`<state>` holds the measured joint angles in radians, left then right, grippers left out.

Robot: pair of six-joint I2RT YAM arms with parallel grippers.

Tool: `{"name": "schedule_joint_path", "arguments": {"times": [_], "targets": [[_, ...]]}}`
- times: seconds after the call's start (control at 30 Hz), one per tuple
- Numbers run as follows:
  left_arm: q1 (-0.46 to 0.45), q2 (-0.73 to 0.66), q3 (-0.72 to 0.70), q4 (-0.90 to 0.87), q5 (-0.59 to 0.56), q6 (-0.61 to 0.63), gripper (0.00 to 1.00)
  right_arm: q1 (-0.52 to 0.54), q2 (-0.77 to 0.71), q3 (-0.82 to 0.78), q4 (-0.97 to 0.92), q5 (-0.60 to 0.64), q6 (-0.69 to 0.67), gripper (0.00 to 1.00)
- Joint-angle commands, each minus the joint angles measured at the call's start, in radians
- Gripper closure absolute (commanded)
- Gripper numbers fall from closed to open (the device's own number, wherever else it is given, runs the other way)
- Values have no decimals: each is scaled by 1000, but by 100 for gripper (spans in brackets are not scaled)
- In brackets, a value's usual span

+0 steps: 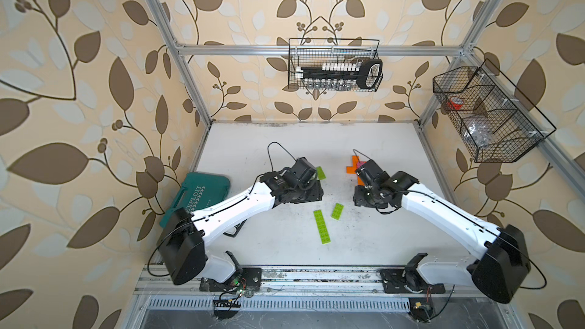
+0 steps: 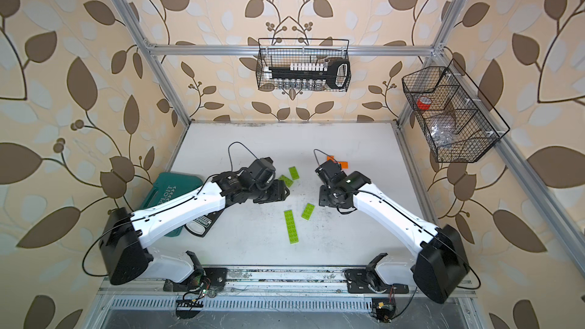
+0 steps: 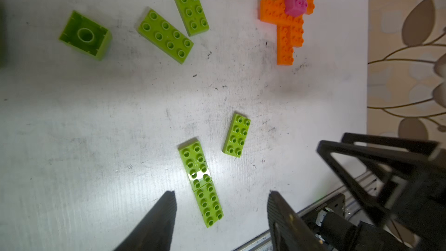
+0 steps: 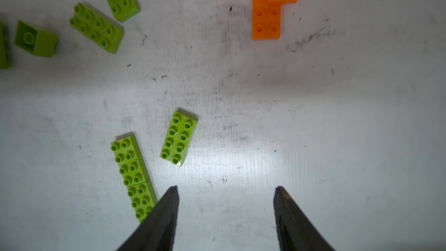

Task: Assemble a small pinwheel with lego
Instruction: Adjust the lego brick at the center of the board.

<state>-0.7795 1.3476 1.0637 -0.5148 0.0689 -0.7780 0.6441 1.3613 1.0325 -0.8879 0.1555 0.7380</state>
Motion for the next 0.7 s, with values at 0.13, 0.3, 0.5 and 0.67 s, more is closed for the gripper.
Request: {"name": "schedule_joint_path", "arguments": {"times": [0.13, 0.3, 0.5, 0.67], "targets": [[149, -97, -133, 102, 107, 17, 36, 125, 206, 123, -9, 1, 193, 35], [204, -134, -149, 75, 126, 56, 36, 135, 360, 185, -28, 28, 226, 26], [345, -204, -239, 120, 237, 54, 36, 135, 477, 232, -23, 11, 228, 27], [398, -218, -255, 121, 270, 67, 36, 132, 538, 245, -21, 2, 223, 28]]}}
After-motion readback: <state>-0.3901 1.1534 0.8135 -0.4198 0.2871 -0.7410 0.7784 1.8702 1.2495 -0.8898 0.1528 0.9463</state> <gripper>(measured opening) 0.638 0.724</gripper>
